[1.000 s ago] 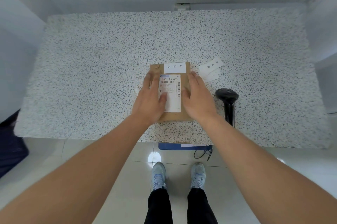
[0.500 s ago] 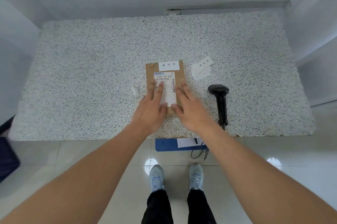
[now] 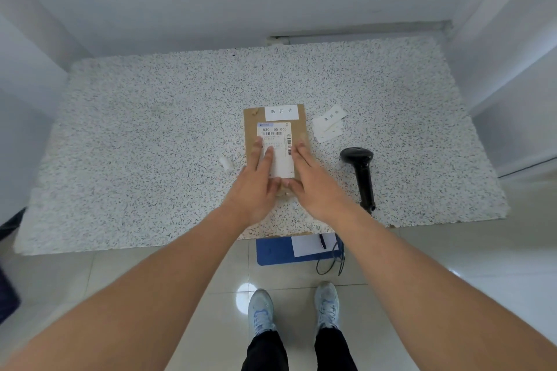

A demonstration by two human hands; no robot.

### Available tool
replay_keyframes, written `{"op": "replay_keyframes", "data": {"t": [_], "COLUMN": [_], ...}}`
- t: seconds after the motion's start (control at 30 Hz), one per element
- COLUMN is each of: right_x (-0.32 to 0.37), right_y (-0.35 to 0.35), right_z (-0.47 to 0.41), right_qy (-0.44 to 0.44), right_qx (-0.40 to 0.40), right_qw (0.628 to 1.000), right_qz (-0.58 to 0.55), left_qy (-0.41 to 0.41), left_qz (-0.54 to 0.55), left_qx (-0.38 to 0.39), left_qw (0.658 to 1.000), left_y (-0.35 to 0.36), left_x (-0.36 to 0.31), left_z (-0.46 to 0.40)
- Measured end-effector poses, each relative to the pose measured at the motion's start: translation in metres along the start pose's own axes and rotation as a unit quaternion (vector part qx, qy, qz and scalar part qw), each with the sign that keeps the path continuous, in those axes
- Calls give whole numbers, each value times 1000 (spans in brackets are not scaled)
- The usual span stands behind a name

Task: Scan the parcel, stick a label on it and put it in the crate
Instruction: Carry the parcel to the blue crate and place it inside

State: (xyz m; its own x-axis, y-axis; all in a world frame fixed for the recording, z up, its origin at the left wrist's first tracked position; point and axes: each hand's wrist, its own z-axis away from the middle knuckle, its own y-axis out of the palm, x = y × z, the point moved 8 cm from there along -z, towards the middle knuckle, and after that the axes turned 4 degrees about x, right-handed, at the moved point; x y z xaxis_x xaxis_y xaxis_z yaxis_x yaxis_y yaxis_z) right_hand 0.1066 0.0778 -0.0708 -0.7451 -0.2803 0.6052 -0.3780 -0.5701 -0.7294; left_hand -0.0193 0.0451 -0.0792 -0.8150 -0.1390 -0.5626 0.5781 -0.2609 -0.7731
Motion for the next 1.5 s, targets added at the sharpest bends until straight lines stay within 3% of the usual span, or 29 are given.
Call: {"op": "replay_keyframes", "data": {"t": [0.37, 0.83, 1.2, 1.5], "right_x": [77, 198, 253, 319], "right_y": [-93, -244, -315, -296], "right_z": [29, 137, 256, 313], "right_qy": [-23, -97, -225, -357], "right_qx": [-126, -264, -312, -288], "right_qw": [991, 956, 919, 884], "right_qz": [43, 83, 87, 84], "left_qy": [84, 182, 159, 87], "left_qz": [-44, -80, -105, -127], "left_qx": [-70, -201, -337, -406], "left_qw": [993, 959, 922, 901], "left_y": [-116, -265, -311, -327], "left_x": [-73, -216, -311, -308], "left_z": [26, 117, 231, 345]}}
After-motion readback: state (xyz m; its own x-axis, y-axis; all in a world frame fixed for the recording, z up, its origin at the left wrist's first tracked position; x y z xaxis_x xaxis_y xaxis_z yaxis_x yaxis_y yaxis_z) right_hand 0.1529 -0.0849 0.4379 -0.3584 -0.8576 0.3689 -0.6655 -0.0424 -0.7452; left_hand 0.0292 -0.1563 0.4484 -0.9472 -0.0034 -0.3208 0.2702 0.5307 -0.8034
